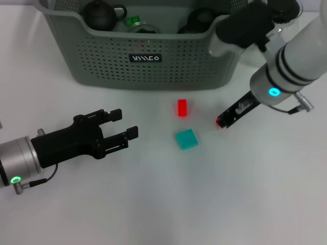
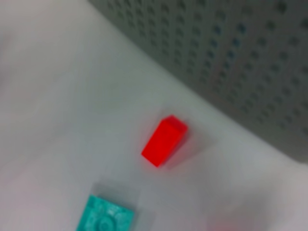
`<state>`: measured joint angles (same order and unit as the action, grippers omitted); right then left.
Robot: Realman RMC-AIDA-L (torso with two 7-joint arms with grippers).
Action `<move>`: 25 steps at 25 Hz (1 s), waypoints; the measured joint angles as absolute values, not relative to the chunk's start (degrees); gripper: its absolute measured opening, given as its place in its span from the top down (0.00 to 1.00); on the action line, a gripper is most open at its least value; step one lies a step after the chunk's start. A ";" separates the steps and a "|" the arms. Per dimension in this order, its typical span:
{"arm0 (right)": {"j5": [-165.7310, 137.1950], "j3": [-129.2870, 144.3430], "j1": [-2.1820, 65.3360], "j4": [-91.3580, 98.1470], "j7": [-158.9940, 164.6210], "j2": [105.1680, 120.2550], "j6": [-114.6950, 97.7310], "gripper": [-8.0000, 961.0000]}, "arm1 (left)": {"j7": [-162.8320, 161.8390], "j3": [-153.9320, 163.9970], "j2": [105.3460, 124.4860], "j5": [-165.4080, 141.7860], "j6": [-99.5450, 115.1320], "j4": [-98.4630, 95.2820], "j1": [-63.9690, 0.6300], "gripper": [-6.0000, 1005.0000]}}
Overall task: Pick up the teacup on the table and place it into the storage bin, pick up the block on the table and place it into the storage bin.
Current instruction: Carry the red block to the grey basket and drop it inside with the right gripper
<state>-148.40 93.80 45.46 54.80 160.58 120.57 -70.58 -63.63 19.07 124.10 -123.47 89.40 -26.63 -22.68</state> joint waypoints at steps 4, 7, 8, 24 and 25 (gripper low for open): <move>-148.55 90.70 39.98 69.94 160.16 120.23 -76.11 0.79 | -63.63 19.07 124.11 -123.49 89.40 -26.63 -22.66 0.29; -145.91 86.34 34.24 87.22 158.19 120.14 -80.49 0.79 | -63.63 19.06 124.11 -123.51 89.38 -26.63 -22.66 0.29; -143.46 85.05 32.63 91.77 157.21 120.18 -81.71 0.79 | -63.63 19.04 124.10 -123.50 89.37 -26.63 -22.63 0.29; -130.70 78.55 43.85 86.20 149.21 120.25 -64.44 0.79 | -63.95 19.10 124.02 -123.39 88.10 -26.63 -23.08 0.29; -132.66 78.47 47.40 80.58 149.34 120.19 -62.77 0.79 | -63.95 19.11 124.01 -123.39 88.10 -26.63 -23.14 0.29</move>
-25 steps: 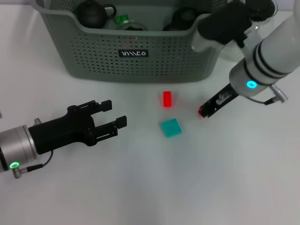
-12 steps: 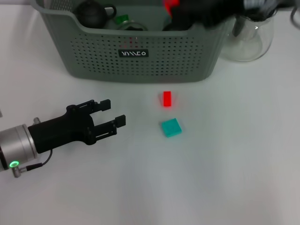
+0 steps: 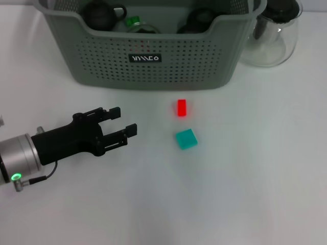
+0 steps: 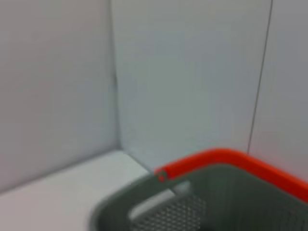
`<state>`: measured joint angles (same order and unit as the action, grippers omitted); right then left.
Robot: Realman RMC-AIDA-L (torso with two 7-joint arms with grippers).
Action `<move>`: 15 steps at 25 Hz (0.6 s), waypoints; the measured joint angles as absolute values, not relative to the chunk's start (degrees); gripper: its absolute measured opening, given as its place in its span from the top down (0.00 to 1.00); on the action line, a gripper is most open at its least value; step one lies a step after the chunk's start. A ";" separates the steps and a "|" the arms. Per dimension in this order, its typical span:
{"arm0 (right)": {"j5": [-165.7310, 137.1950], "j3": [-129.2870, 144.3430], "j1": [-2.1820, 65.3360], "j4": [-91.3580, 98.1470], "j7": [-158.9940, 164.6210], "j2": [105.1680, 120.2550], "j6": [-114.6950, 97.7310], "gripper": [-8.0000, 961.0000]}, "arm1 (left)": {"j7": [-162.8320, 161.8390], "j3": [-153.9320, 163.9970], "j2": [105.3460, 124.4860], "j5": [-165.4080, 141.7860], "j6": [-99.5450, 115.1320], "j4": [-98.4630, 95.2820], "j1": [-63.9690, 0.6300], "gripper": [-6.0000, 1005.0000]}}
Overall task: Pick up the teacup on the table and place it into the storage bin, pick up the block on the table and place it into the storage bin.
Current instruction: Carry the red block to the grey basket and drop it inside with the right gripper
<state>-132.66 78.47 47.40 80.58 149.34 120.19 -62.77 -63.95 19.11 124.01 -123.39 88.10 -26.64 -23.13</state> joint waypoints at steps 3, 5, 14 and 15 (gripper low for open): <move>-138.09 77.99 56.92 63.26 149.39 120.15 -57.20 0.79 | -64.00 19.26 124.07 -123.40 88.07 -26.63 -23.26 0.29; -141.05 77.69 62.44 51.79 149.43 120.15 -52.82 0.79 | -64.04 19.29 124.09 -123.40 88.06 -26.60 -23.30 0.29; -145.41 76.53 71.58 30.55 149.31 120.34 -44.40 0.79 | -64.04 19.24 124.10 -123.42 88.08 -26.45 -23.32 0.29; -145.33 76.61 71.40 30.95 149.18 120.36 -44.72 0.79 | -64.03 19.25 124.10 -123.42 88.07 -26.45 -23.33 0.29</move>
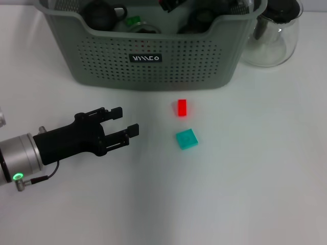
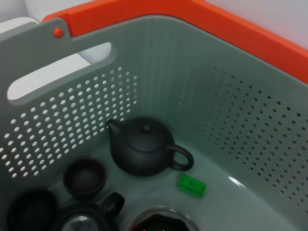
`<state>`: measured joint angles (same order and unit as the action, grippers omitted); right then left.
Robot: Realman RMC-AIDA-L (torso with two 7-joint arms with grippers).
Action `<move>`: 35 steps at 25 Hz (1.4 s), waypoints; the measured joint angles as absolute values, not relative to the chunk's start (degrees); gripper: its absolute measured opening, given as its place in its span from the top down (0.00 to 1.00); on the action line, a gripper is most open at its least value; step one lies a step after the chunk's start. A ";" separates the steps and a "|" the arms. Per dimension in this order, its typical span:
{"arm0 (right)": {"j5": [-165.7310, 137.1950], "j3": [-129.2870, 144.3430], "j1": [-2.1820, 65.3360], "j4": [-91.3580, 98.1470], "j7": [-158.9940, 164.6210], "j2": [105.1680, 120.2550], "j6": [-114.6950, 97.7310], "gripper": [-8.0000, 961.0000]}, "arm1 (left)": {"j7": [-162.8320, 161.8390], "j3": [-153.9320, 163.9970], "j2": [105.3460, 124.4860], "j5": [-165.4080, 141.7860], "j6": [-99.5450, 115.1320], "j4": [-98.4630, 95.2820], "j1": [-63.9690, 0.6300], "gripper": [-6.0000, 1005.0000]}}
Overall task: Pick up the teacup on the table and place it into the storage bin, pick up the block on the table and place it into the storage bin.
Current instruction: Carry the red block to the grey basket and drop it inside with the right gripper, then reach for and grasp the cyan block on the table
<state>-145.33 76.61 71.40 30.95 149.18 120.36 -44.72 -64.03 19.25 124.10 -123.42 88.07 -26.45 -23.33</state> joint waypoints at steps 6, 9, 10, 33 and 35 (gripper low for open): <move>-145.38 79.56 67.27 38.48 149.08 120.64 -46.20 0.78 | -64.07 19.44 124.18 -123.50 88.08 -26.45 -23.16 0.29; -143.58 79.64 62.53 47.32 149.46 120.53 -48.74 0.61 | -64.09 19.29 124.19 -123.48 88.47 -26.45 -22.88 0.29; -142.24 79.49 60.47 51.50 149.46 120.37 -50.08 0.53 | -64.09 19.22 124.19 -123.47 88.59 -26.45 -22.80 0.29; -136.82 83.79 31.07 94.06 139.19 120.34 -94.22 0.22 | -55.23 11.86 123.23 -124.78 106.13 -34.28 -14.46 0.29; -138.33 85.80 34.35 88.16 141.54 120.39 -92.35 0.22 | -55.75 10.46 123.22 -124.74 106.62 -34.11 -14.36 0.29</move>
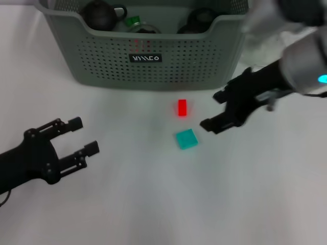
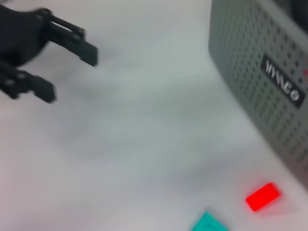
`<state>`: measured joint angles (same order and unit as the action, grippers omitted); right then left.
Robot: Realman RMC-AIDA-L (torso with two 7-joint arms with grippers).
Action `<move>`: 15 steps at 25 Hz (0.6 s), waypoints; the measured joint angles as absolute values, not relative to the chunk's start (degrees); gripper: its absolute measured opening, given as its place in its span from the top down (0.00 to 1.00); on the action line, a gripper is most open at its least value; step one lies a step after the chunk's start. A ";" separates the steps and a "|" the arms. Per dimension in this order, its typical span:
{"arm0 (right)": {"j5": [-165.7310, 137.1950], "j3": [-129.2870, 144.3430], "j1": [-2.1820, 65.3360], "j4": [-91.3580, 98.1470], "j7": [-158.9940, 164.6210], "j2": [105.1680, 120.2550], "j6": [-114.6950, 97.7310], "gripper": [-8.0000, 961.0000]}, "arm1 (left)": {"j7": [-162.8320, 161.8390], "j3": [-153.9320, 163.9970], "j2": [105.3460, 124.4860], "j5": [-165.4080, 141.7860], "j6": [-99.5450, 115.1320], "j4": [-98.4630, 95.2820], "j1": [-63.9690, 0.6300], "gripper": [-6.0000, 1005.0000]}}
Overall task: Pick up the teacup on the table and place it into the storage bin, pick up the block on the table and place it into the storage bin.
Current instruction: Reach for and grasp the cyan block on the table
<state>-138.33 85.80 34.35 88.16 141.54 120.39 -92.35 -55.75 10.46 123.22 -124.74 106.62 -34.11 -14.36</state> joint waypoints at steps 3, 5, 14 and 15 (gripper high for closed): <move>-139.45 87.67 41.34 76.04 146.16 120.41 -88.61 0.23 | -56.65 9.22 123.22 -124.38 107.66 -33.96 -14.33 0.29; -139.41 87.89 46.16 67.45 147.32 120.48 -86.04 0.24 | -56.77 8.81 123.22 -124.28 108.13 -33.90 -14.38 0.29; -137.25 93.77 52.24 53.54 143.27 120.85 -77.52 0.25 | -56.77 8.65 123.33 -124.22 107.64 -33.13 -14.65 0.29; -136.87 94.40 52.02 53.59 141.91 120.85 -76.96 0.25 | -56.73 8.64 123.29 -124.22 107.44 -32.89 -14.74 0.29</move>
<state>-136.87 94.40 52.02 53.58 141.91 120.85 -76.96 -56.73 8.64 123.29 -124.22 107.44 -32.89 -14.74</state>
